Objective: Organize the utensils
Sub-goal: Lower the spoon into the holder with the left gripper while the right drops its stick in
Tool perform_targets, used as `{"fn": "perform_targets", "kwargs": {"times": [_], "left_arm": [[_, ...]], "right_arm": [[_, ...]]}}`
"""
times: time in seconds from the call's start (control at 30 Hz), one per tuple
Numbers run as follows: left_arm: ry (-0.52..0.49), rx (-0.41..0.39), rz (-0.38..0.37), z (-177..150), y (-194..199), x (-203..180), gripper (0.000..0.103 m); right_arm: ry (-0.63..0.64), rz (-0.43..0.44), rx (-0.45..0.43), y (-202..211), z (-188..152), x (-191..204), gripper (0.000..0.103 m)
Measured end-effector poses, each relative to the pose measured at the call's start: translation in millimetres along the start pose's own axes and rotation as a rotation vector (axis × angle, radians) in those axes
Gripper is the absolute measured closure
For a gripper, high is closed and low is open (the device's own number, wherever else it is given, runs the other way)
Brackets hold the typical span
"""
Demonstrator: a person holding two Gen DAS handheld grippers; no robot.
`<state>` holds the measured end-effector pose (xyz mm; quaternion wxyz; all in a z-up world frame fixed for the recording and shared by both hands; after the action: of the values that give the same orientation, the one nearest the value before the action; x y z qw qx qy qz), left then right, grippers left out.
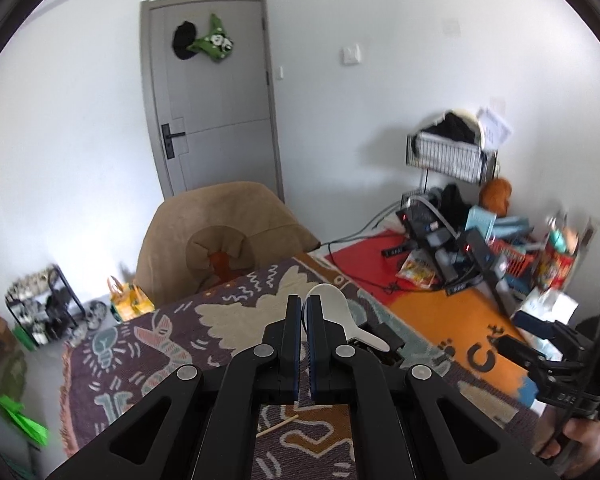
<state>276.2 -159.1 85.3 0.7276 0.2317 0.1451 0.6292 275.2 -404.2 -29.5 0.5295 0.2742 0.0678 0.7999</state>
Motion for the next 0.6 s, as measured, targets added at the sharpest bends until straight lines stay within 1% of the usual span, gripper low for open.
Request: {"fn": "perform_targets", "kwargs": {"times": [0.13,0.37,0.4,0.5,0.53,0.57,0.6], "left_arm": [[-0.047,0.040,0.029,1.6,-16.3,-13.8,0.101],[-0.117,0.065,0.096,0.3,-39.4,-30.4,0.101],[-0.117,0.066,0.092,0.1,-40.7,-31.8,0.101],[-0.097,0.086,0.024,-1.5,-46.7,-36.8,0.100],[-0.092,0.097,0.015,-2.2,-48.6,-38.7,0.099],[-0.082,0.112,-0.003,-4.0,-50.3,-38.7,0.092],[-0.074,0.116,-0.013,-5.6,-50.6,-39.1,0.073]], "right_arm": [[-0.059,0.005,0.009,-0.9,-18.4,-10.1,0.026],[-0.137,0.024,0.033,-5.0,-42.1,-17.4,0.026],[-0.149,0.030,0.034,-5.4,-44.0,-17.5,0.026],[-0.167,0.043,0.039,-6.5,-49.7,-14.0,0.026],[-0.171,0.050,0.040,-6.4,-51.5,-12.3,0.026],[-0.175,0.058,0.042,-6.9,-53.5,-10.5,0.026],[-0.175,0.063,0.045,-7.4,-54.7,-9.2,0.026]]}}
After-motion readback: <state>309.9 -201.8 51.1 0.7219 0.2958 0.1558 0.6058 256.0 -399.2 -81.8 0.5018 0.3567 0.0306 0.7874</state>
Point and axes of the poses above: each gripper's, at about its wrist camera, not at the fingertips, and y roughly against the way its jaws point, x to its left, z to its top, the point moved 4 cm from there along -y, roughly the way its jaws point
